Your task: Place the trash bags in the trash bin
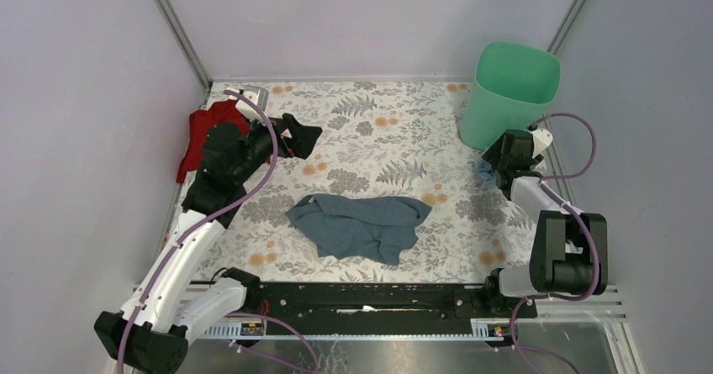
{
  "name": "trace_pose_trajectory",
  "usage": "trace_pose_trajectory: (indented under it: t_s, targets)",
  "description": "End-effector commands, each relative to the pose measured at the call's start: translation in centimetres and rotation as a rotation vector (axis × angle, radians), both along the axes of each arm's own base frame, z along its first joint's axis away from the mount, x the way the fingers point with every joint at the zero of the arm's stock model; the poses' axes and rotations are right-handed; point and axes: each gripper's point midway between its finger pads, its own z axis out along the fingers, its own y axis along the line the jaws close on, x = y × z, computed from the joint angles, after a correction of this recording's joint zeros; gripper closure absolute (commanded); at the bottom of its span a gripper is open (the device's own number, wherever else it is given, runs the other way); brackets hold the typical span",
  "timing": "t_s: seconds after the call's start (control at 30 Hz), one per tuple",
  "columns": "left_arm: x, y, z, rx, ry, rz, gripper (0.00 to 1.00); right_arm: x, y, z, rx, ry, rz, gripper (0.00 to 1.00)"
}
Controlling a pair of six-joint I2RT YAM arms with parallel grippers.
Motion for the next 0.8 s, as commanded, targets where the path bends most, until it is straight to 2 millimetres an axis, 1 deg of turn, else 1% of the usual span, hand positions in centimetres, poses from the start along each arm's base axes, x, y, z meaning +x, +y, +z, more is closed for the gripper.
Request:
trace_pose_trajectory:
  t_s: [0.0, 0.07, 0.1, 0.13, 0.17, 0.23, 0.37, 0.4, 0.43, 0.5, 0.53, 0.57, 0.63, 0.7, 0.77]
  targets:
    - [-0.2, -0.3, 3.4, -0.053, -0.071, -0.014, 0.01, 1.9, 0.5, 0.8, 0.000, -0.068, 0.061, 0.38]
    - [0.2, 0.2, 3.4, -0.073, -0.054, 0.029, 0.01, 1.8, 1.6, 0.1, 0.029, -0.059, 0.122, 0.57]
    - [0.5, 0.5, 3.3, -0.085, -0.045, 0.059, 0.01, 1.6, 2.2, -0.1, 0.051, -0.059, 0.141, 0.69]
    - [0.8, 0.9, 3.3, -0.098, -0.037, 0.087, 0.01, 1.4, 2.9, -0.1, 0.082, -0.063, 0.166, 0.80]
    - [0.9, 1.0, 3.2, -0.106, -0.030, 0.102, 0.01, 1.3, 3.9, 0.1, 0.113, -0.072, 0.206, 0.88]
    - [1.0, 1.1, 3.1, -0.111, -0.027, 0.107, 0.01, 0.8, 6.0, 1.0, 0.163, -0.091, 0.286, 0.91]
    - [1.1, 1.2, 2.9, -0.142, -0.038, 0.118, 0.01, -1.1, 11.4, 2.1, 0.305, -0.075, 0.470, 0.96]
    - [1.0, 1.1, 2.9, -0.148, -0.040, 0.114, 0.01, -1.7, 13.1, 2.4, 0.342, -0.069, 0.523, 0.97]
    - [0.8, 0.8, 2.8, -0.144, -0.040, 0.096, 0.01, -2.4, 15.3, 2.7, 0.384, -0.065, 0.588, 0.98]
    - [0.1, -0.4, 2.7, -0.109, -0.059, 0.002, 0.01, -3.6, 18.9, 3.9, 0.510, -0.080, 0.687, 0.99]
    - [-0.2, -1.1, 2.3, -0.091, -0.059, -0.047, 0.01, -4.1, 20.5, 4.6, 0.571, -0.094, 0.737, 1.00]
    - [-0.4, -1.8, 2.3, -0.095, -0.072, -0.090, 0.01, -4.6, 21.9, 5.6, 0.628, -0.116, 0.785, 1.00]
    - [-0.4, -3.0, 1.5, -0.103, -0.050, -0.157, 0.01, -5.3, 23.5, 7.4, 0.693, -0.153, 0.839, 1.00]
    - [-0.3, -4.4, 0.4, -0.111, -0.006, -0.226, 0.01, -5.8, 24.2, 9.0, 0.728, -0.183, 0.869, 1.00]
    - [-0.4, -6.2, -0.7, -0.125, 0.049, -0.302, 0.01, -6.1, 24.6, 10.9, 0.752, -0.218, 0.891, 1.00]
